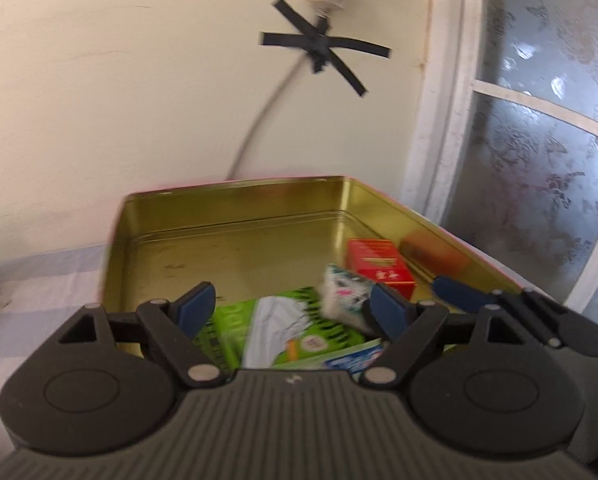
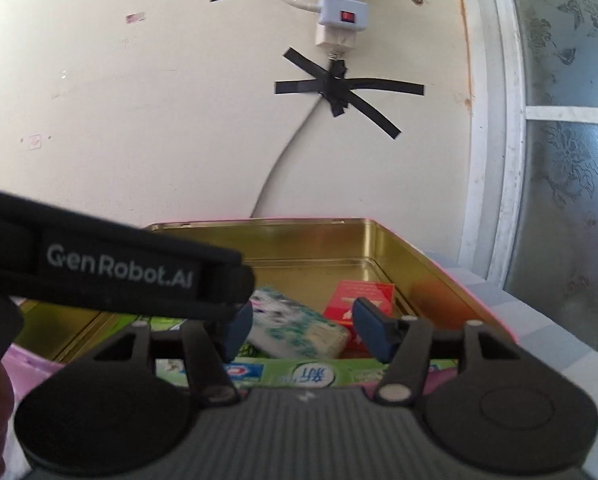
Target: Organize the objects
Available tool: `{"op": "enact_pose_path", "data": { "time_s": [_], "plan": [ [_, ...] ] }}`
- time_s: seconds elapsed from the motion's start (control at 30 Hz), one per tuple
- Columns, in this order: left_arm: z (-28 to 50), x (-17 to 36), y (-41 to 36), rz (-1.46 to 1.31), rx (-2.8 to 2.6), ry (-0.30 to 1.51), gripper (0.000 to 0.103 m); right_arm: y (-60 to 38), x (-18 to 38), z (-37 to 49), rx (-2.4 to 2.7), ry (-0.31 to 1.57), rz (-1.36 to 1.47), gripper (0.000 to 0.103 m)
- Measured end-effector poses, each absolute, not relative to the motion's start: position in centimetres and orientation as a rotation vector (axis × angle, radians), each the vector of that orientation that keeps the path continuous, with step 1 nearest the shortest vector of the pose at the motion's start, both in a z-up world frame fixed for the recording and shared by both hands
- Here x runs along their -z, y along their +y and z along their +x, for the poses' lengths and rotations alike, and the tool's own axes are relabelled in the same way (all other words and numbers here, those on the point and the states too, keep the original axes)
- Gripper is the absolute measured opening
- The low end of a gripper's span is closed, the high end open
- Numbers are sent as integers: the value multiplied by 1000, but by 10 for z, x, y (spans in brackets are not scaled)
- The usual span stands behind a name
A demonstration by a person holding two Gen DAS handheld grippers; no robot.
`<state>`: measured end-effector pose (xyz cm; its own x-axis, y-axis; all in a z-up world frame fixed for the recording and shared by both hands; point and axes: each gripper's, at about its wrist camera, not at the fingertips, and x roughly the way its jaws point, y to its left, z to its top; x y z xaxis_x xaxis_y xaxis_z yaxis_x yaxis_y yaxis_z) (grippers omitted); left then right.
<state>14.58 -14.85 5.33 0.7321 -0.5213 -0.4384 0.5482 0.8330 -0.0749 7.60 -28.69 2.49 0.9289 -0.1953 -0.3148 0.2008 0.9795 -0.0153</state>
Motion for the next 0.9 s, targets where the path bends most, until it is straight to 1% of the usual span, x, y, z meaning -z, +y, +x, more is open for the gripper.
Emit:
{"op": "enact_pose_path", "data": {
  "time_s": [0.2,0.37,0.67,0.9],
  "plan": [
    [125,-58,-109,61,506,418,86,-280,-27,64,194,249,-9,62],
    [106,-51,-81,71,452,411,87,-284,-29,60,196,235,35,62],
    [84,-31,-46,96,373,453,88,-281,-32,33,257,171,53,62],
    [81,-20,-20,72,298,501,88,-271,-30,-4,222,181,132,62]
  ]
}}
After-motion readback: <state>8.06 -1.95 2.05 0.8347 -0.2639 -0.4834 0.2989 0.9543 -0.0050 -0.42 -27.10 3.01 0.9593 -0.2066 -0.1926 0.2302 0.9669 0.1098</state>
